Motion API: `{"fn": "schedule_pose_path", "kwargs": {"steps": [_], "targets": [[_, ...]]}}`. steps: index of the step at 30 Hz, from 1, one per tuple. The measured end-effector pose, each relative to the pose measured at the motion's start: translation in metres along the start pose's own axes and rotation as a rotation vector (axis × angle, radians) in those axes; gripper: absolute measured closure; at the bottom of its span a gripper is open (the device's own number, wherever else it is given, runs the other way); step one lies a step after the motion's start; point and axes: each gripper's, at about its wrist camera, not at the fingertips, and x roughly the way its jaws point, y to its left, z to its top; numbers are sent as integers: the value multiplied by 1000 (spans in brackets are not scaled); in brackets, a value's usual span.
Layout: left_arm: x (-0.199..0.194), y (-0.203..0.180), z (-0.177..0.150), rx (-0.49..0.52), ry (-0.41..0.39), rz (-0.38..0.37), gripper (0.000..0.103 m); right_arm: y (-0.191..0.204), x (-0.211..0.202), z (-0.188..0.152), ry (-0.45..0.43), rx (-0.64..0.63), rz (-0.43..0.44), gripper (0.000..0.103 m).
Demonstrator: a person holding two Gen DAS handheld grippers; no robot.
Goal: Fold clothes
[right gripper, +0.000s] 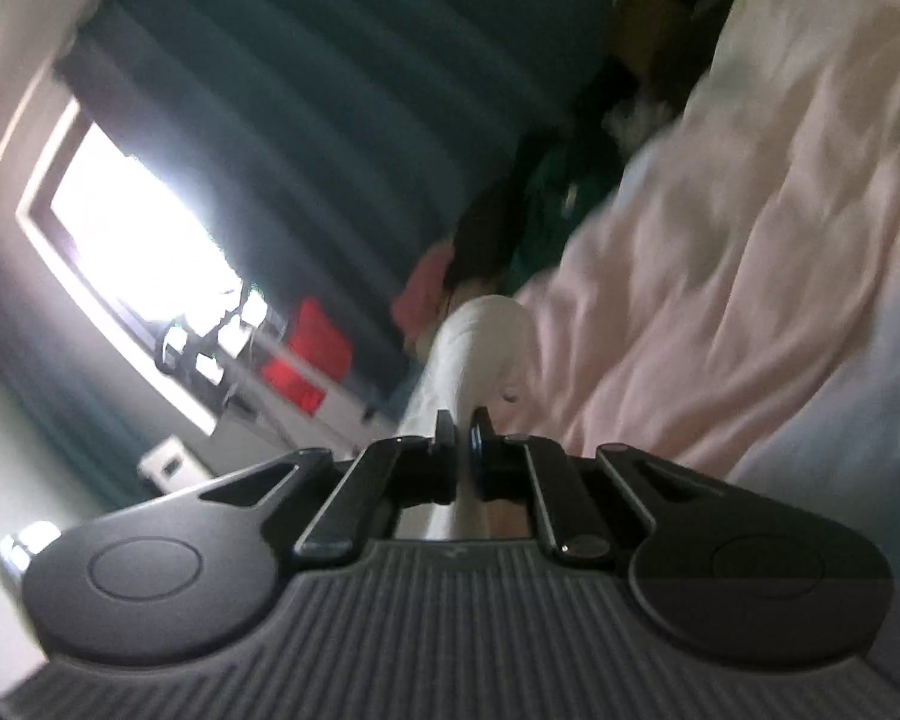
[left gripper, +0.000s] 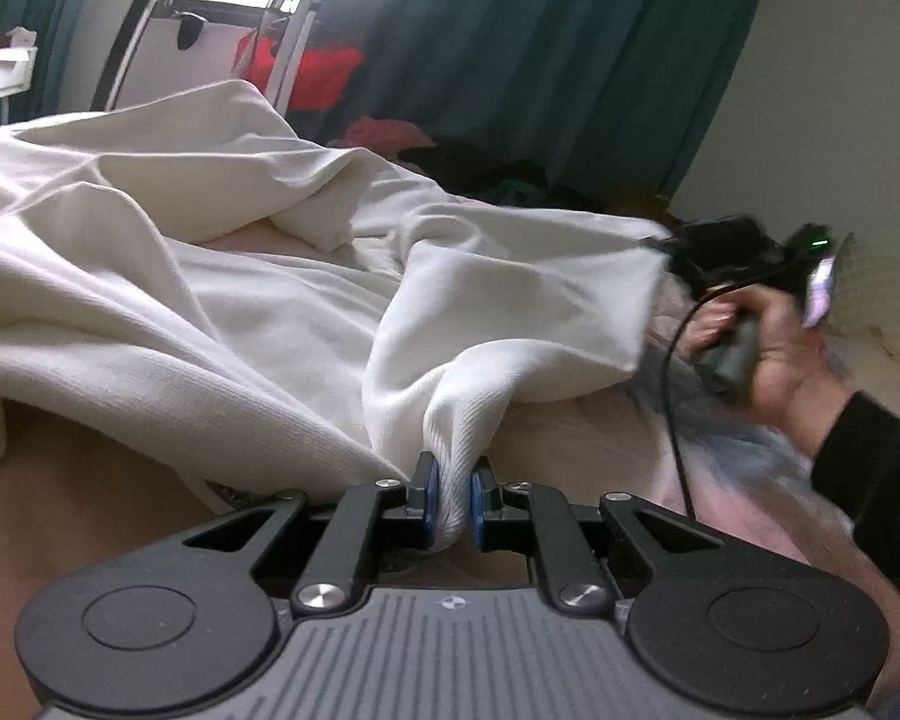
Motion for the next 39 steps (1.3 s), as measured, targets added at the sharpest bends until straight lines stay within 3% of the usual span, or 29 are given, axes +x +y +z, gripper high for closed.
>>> {"fn": "schedule_pose_path", "kwargs": {"steps": [4,7,9,11,15,17,18,20,22,25,29,31,35,37,39], "targets": [[-1,-1,3,14,-19,-62,85,-6,-70,33,-138,-59,-126,96],[-5,-12,5,55,-41,-113,82,-33,-130,50,-213,47,-238,96],[-5,-17,3,64,-28,-132,74,-44,-164,47,-217,36,-324,96],[-4,-17,0,61,3,-138,67,-51,-183,41,-176,26,-394,96],[-10,-20,0,54,47,-147,36,-81,-193,28,10,101,-530,93],[-20,-23,2,34,53,-142,27,-87,-195,25,53,161,-553,92],[-28,-21,3,9,55,-139,22,-89,-196,25,65,198,-554,89],[-46,-18,4,-44,62,-127,20,-84,-200,24,69,241,-542,65],[-67,-7,5,-125,73,-72,20,-70,-199,20,42,237,-512,14],[-100,28,10,-318,80,18,18,-60,-205,15,55,248,-462,15],[-139,98,8,-645,53,232,17,-55,-210,15,112,225,-428,15],[-159,129,6,-779,-14,365,17,-59,-209,14,121,225,-454,15],[-188,173,1,-1022,-180,437,18,-82,-207,8,124,326,-479,15],[-200,187,0,-1058,-275,478,18,-95,-205,3,113,383,-470,15],[-206,198,-1,-1081,-322,537,24,-102,-202,2,86,415,-474,19]]}}
